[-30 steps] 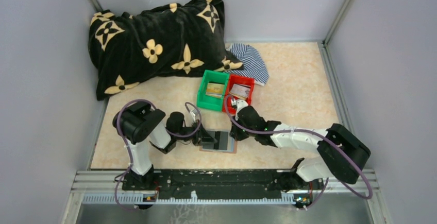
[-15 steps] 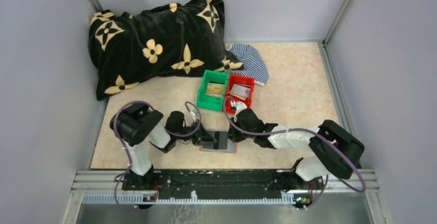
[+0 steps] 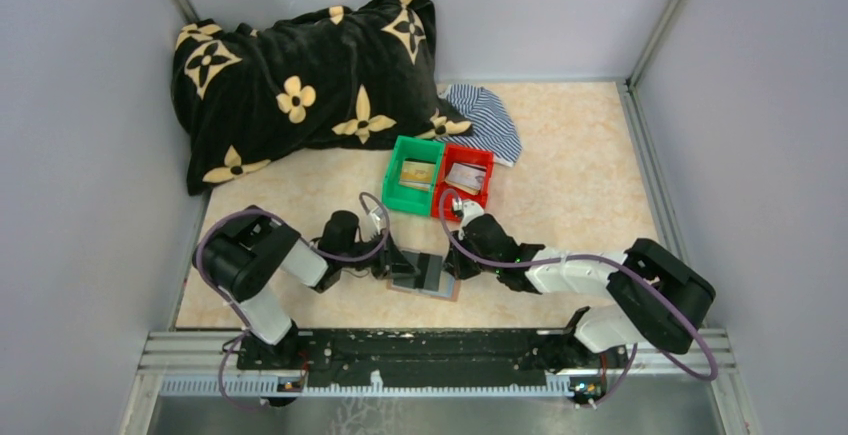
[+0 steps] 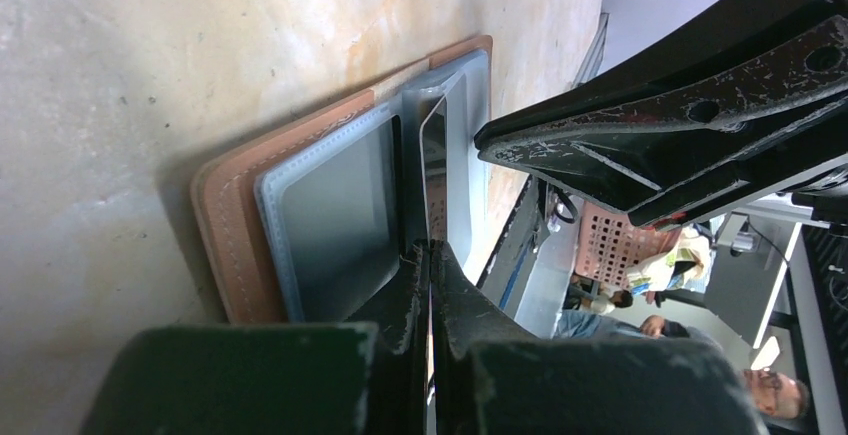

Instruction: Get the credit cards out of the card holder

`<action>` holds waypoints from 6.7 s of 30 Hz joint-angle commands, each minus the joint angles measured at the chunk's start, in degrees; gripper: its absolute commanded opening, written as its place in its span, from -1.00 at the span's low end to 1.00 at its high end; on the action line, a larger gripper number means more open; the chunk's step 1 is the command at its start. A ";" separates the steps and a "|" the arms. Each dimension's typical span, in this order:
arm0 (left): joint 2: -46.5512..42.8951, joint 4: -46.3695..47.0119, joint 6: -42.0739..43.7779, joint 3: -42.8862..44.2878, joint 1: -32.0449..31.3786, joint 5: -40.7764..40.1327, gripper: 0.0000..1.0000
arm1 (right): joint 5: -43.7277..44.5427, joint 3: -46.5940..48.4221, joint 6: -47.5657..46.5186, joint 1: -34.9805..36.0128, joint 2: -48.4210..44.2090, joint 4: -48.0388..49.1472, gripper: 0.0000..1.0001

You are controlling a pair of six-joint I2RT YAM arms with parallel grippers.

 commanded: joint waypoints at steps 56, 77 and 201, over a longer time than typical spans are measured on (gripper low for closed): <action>-22.85 23.69 -9.70 -12.34 6.66 -1.61 -1.00 | -17.95 0.19 -0.55 -6.51 -8.50 10.62 -0.41; -5.92 49.40 -15.75 -13.76 6.72 0.62 -1.00 | -22.63 -0.60 1.56 -7.89 -9.72 16.74 -0.11; -36.54 17.96 -2.06 -17.75 11.16 0.16 0.06 | 28.83 84.02 -52.57 -3.06 48.46 -49.62 -1.00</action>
